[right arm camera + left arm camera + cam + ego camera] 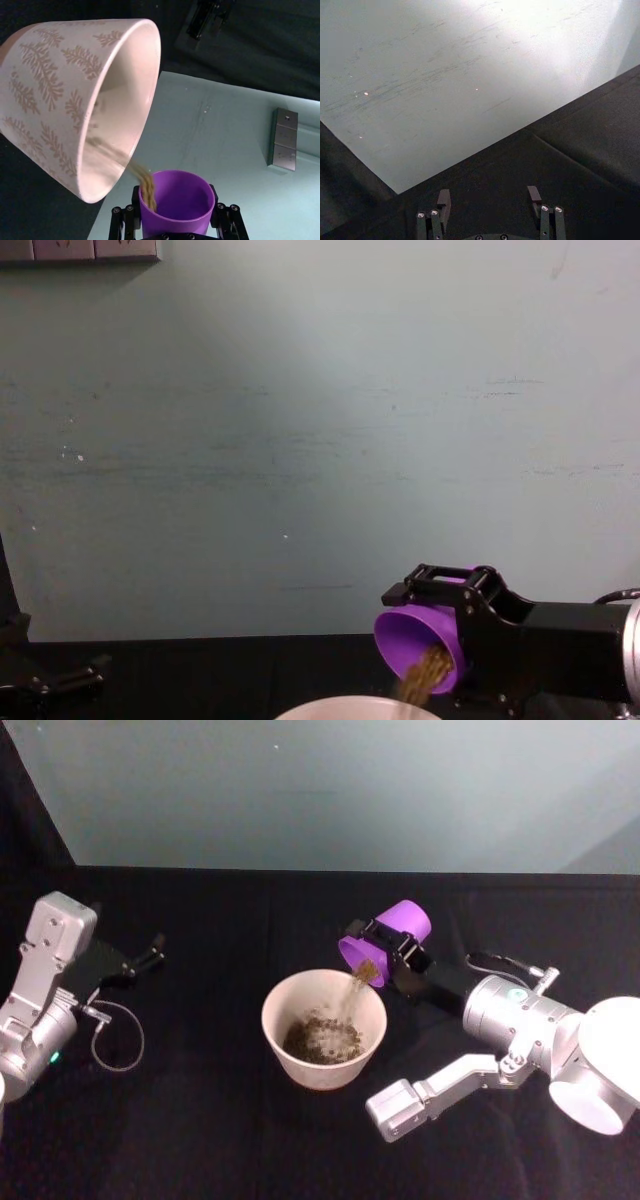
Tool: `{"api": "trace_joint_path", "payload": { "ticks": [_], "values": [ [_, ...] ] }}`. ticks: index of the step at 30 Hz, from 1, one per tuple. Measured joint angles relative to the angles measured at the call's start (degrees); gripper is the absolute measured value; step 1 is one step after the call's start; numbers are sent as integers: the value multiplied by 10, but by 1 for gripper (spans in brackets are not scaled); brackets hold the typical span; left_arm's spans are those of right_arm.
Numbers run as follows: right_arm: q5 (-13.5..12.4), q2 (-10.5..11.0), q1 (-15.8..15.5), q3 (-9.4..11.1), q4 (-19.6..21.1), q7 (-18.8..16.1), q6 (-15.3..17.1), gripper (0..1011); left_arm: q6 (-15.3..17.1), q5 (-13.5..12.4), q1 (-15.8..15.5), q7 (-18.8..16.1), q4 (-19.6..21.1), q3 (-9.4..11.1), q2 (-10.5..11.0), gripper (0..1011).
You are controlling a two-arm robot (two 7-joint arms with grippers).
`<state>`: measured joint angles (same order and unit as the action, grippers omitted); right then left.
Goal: Pick up the cup and pour the mung beans from the cup into the bowl.
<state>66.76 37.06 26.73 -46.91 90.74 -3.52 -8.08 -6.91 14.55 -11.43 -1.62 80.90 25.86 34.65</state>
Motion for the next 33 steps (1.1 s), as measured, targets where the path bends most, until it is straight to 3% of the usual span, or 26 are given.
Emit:
{"api": "trace_joint_path", "payload": {
  "ticks": [8,29,33],
  "values": [
    [21,4,7,-10,2,2,6,750,0,0,0,0,0,0,0,1000],
    [125,20,45,-62,-1,33,32,750,0,0,0,0,0,0,0,1000],
    [121,20,47,-63,-2,36,34,750,0,0,0,0,0,0,0,1000]
  ]
}}
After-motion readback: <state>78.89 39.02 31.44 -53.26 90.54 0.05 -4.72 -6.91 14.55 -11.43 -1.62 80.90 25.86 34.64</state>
